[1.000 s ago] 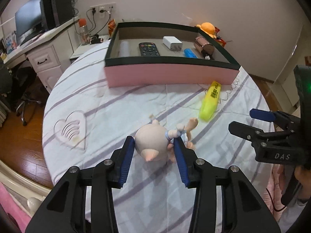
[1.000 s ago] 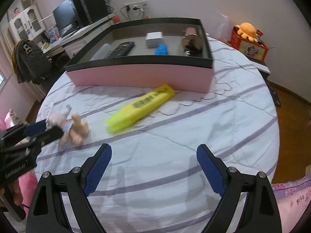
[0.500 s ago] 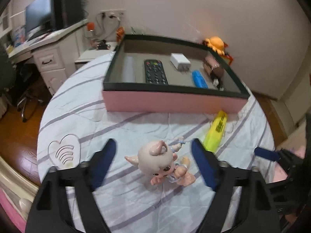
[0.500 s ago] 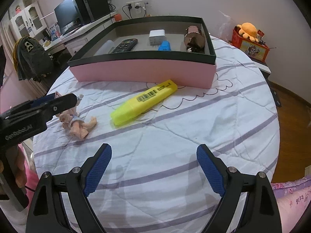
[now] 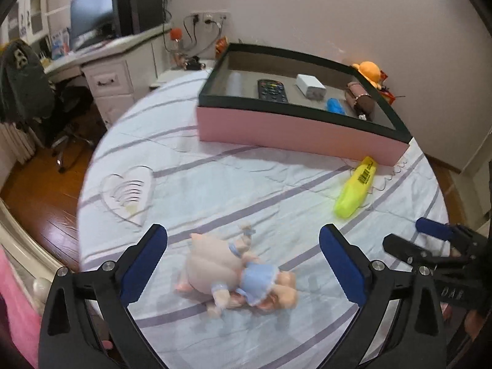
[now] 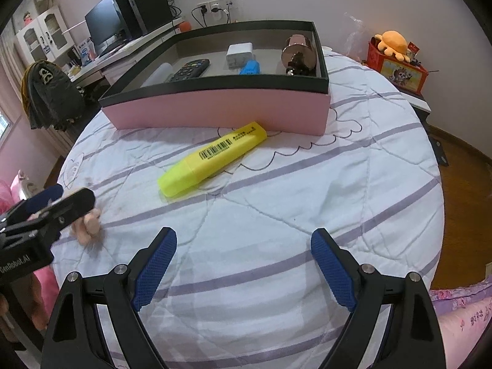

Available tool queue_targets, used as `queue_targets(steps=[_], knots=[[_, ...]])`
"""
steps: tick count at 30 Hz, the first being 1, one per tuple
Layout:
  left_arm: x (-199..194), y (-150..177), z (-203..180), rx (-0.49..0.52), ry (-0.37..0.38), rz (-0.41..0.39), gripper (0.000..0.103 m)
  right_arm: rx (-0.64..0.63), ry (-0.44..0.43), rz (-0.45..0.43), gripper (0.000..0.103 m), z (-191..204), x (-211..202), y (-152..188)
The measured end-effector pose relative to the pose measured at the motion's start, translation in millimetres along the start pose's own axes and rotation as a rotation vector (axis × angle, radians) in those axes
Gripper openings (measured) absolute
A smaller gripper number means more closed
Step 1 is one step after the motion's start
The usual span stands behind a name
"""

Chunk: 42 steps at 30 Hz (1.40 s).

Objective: Organize rigid objects
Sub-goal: 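Lift the pig figurine with the left gripper and carry it toward the box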

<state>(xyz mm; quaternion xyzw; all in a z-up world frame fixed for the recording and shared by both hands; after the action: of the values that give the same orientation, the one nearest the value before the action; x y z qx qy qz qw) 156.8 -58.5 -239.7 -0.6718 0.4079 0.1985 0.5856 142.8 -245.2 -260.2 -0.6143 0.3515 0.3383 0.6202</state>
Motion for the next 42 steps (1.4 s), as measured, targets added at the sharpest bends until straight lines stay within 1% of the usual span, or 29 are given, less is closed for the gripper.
queue_targets(steps=[1,5,6,9,10,11,13,14,16,17,20,21,23,25,27,28,29,31,34,37,39,42], knots=[[-2.2,2.9,3.1,0.001,-0.014,0.01,0.1,0.0,0.0,0.002,0.091,-0.9,0.8,0.7],[-3.4,16.4,9.2,0.002,-0.027,0.029,0.101,0.01,-0.006,0.001,0.091,-3.2,3.0,-0.5],[-3.3,21.1,12.3,-0.011,-0.045,0.042,0.101,0.01,-0.007,-0.001,0.091,-2.9,3.2,-1.2],[-4.3,30.2,13.4,-0.052,-0.047,0.04,0.101,0.007,-0.009,-0.002,0.091,-1.4,4.0,-3.0],[-4.2,34.4,12.8,-0.069,-0.045,0.05,0.101,0.006,-0.013,-0.003,0.091,-0.1,4.3,-3.4],[-2.2,37.8,9.8,-0.075,-0.026,0.057,0.101,0.004,-0.013,-0.001,0.091,0.4,4.9,-3.4],[3.2,39.8,3.3,-0.067,0.005,0.067,0.1,-0.005,-0.01,-0.001,0.091,2.5,5.1,-2.9],[6.2,38.5,1.1,-0.054,0.003,0.066,0.1,-0.007,-0.014,0.0,0.091,3.0,4.9,-2.2],[8.5,30.1,-0.3,-0.027,-0.003,0.037,0.09,-0.011,-0.015,0.001,0.091,3.2,4.2,-0.8],[9.8,27.1,-0.3,-0.017,-0.005,0.032,0.088,-0.011,-0.017,0.001,0.091,2.9,3.7,-0.2],[15.5,17.1,2.2,-0.017,0.035,0.031,0.087,-0.009,-0.016,0.006,0.091,-0.1,3.2,2.5],[16.9,13.4,2.1,-0.002,0.04,0.028,0.087,-0.007,-0.014,0.006,0.091,-1.5,2.9,3.1],[20.9,5.3,-2.6,0.082,0.055,0.04,0.087,-0.002,-0.012,0.009,0.091,-3.5,2.9,3.4],[28.0,-1.8,-6.2,0.158,0.083,0.073,0.085,0.002,-0.008,0.008,0.091,-5.2,2.9,2.7],[34.7,-11.0,-4.8,0.182,0.092,0.086,0.084,-0.001,-0.004,0.01,0.091,-4.8,3.9,1.5],[36.8,-14.6,-4.1,0.204,0.086,0.093,0.084,0.001,-0.002,0.009,0.091,-4.8,4.3,0.5],[37.9,-17.4,-2.0,0.205,0.081,0.093,0.084,0.002,0.0,0.012,0.091,-4.5,5.0,0.1],[41.7,-21.1,2.5,0.168,0.088,0.092,0.084,-0.002,0.004,0.011,0.091,-4.0,5.1,0.0],[53.8,-20.7,4.8,0.128,0.097,0.113,0.084,0.002,0.005,0.012,0.091,-4.5,5.1,-0.5],[65.4,-23.2,2.1,0.125,0.067,0.121,0.082,0.004,0.008,0.012,0.091,-5.1,4.8,-1.0],[67.9,-24.8,0.4,0.125,0.063,0.122,0.082,0.0,0.009,0.014,0.091,-5.4,4.5,0.2],[66.7,-33.4,-6.4,0.124,0.083,0.103,0.081,0.0,0.011,0.015,0.091,-6.7,3.7,1.9]])
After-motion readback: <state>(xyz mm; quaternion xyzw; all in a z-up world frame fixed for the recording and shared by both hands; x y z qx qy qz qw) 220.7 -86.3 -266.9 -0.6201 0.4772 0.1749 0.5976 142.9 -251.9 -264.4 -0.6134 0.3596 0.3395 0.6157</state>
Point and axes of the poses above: each gripper's, at about its wrist camera, not at the fingertips, and x roughly the way its jaws point, z to its left, y to its underside, the point moved 9 cm from there along x, roughly the way its jaws point, and after that the axes turned 12 degrees about y, right-handed, at the moved point
